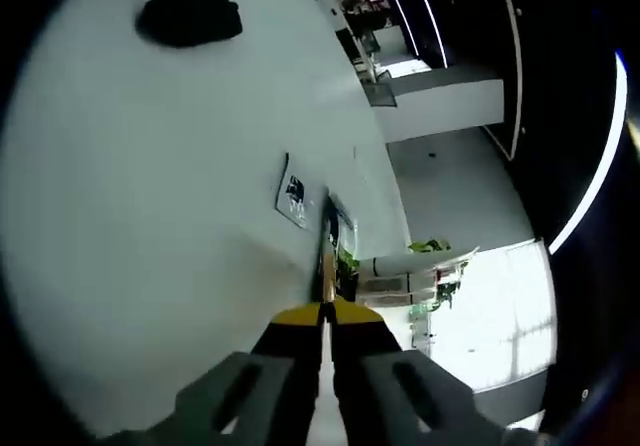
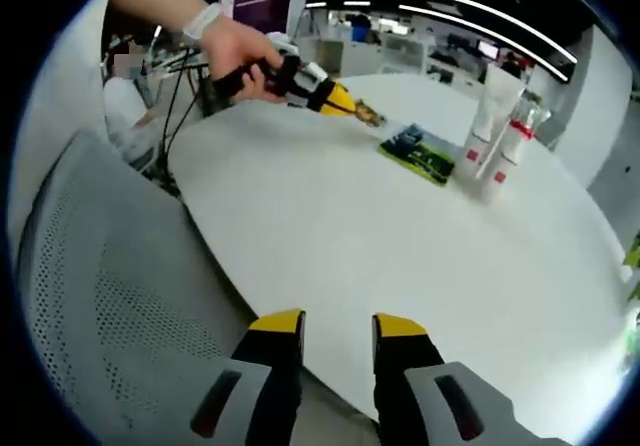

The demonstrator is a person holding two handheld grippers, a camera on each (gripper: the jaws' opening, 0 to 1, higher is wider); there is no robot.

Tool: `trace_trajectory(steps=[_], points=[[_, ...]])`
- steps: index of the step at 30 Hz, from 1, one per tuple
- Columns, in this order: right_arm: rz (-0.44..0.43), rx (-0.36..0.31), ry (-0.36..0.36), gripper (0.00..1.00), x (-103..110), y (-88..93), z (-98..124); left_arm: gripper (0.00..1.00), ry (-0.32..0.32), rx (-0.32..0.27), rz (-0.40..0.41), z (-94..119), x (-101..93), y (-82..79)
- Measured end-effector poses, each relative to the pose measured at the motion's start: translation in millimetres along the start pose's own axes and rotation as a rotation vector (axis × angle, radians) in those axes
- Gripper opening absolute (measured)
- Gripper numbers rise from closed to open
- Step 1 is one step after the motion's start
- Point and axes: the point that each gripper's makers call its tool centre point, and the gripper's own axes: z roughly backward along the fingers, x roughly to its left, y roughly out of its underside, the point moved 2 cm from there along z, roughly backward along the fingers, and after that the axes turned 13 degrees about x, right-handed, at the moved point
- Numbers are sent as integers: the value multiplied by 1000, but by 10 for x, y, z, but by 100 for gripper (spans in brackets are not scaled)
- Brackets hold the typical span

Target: Arrange the skincare products in the storage area until every visible bottle or jar stands upright without overlapping.

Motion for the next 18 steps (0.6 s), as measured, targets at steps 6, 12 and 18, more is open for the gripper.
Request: trace_trajectory(steps=[6, 12, 18], points=[[0, 9, -2, 27, 3, 11, -13, 0, -31, 24, -24, -95, 77, 12], [4, 19, -8, 26, 18, 24, -27, 0, -80, 29, -67, -95, 166, -19], [7, 26, -13, 25, 26, 34, -32, 0, -90, 13, -50, -92, 200, -91]])
